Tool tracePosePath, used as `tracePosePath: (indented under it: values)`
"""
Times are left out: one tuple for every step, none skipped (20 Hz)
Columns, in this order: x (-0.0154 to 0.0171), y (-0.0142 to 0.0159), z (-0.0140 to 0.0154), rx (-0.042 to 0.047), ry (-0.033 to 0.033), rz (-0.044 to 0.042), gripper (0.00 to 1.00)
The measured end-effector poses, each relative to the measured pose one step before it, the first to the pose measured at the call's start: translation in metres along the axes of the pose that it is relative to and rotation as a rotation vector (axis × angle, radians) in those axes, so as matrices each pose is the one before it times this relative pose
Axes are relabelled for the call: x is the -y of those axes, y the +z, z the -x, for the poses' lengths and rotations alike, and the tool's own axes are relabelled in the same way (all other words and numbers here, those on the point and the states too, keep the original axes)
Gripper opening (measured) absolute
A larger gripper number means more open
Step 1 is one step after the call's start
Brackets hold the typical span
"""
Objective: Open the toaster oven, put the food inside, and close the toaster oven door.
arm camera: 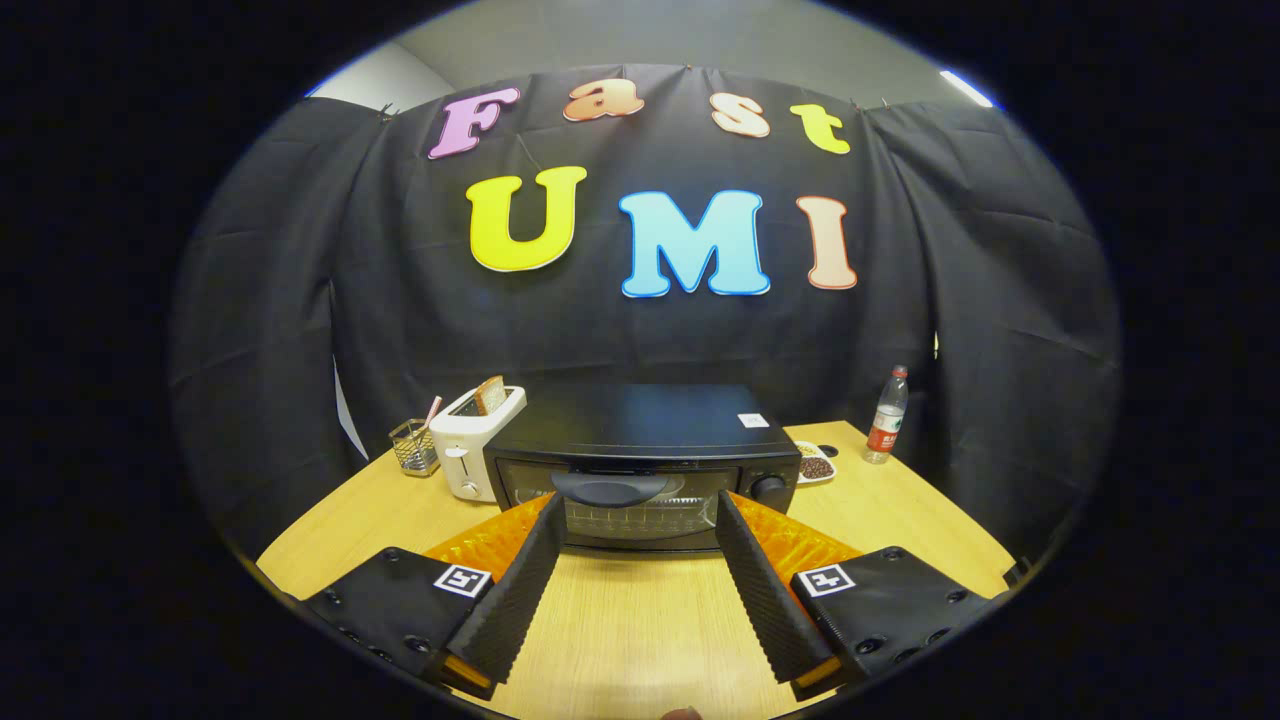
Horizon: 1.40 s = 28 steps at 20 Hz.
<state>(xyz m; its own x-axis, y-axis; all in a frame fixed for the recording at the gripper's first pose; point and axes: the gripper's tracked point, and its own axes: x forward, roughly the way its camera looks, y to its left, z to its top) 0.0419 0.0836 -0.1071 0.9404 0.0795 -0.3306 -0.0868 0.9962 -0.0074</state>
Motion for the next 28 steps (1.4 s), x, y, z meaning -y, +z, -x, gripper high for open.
tracePosePath:
  values:
    - [0.00668,0.00694,0.01157,0.01866,-0.00947,0.00884,0.95]
    - [0.00816,0.00565,0.01073,0.01715,-0.01020,0.00494,0.96]
    - [0.00838,0.00631,0.00831,0.01932,-0.01080,-0.00133,0.96]
    - [0.00757,0.00709,0.00761,0.01989,-0.01075,-0.00662,0.96]
    - [0.00783,0.00566,0.00617,0.01756,-0.00801,-0.00669,0.96]
    - [0.00694,0.00565,0.00559,0.01365,-0.00750,-0.00586,0.96]
    - [0.00650,0.00446,0.00454,0.01239,-0.00315,-0.00190,0.96]
    - [0.00651,0.00473,0.00426,0.01176,-0.00299,0.00171,0.96]
    - [0.00741,0.00320,0.00342,0.00778,-0.00430,0.00067,0.96]
    - [0.00750,0.00398,0.00516,0.01244,-0.00193,-0.00004,0.96]
    - [0.00649,0.00352,0.00459,0.01065,-0.00080,-0.00142,0.96]
    - [0.00604,0.00154,0.00441,0.00972,0.00783,-0.00193,0.96]
    - [0.00721,-0.00019,0.00421,0.01008,0.00256,-0.00218,0.96]
    - [0.00926,-0.00094,0.00456,0.00393,-0.00052,0.00204,0.96]
    - [0.01049,-0.00453,0.00397,-0.00322,-0.00450,0.00038,0.96]
    - [0.00863,-0.00300,0.00491,-0.00225,-0.00220,0.00054,0.96]
    - [0.00973,-0.00175,0.00230,0.00111,-0.00501,0.00423,0.96]
    - [0.00874,-0.00136,0.00357,0.00355,-0.00468,0.00763,0.96]
    - [0.00784,-0.00253,0.00445,0.00135,-0.00013,0.00509,0.96]
    - [0.00464,-0.00233,0.00386,-0.00027,0.00390,0.00434,0.96]
    - [0.00613,-0.00190,0.00263,0.00218,0.00273,0.00370,0.96]
    - [0.00488,-0.00046,0.00157,0.00533,0.00220,0.00300,0.96]
    - [0.00525,-0.00022,0.00209,0.00690,-0.00004,0.00137,0.96]
    - [0.00400,0.00057,0.00118,0.00646,0.00100,-0.00119,0.96]
    - [0.00219,-0.00160,0.00107,-0.00051,0.00401,-0.00156,0.96]
    - [0.00210,-0.00125,0.00007,-0.00280,0.00489,-0.00406,0.96]
    - [0.00226,-0.00014,0.00009,0.00065,0.00549,-0.00278,0.96]
    - [0.00186,0.00224,-0.00007,0.00384,0.00268,-0.00104,0.96]
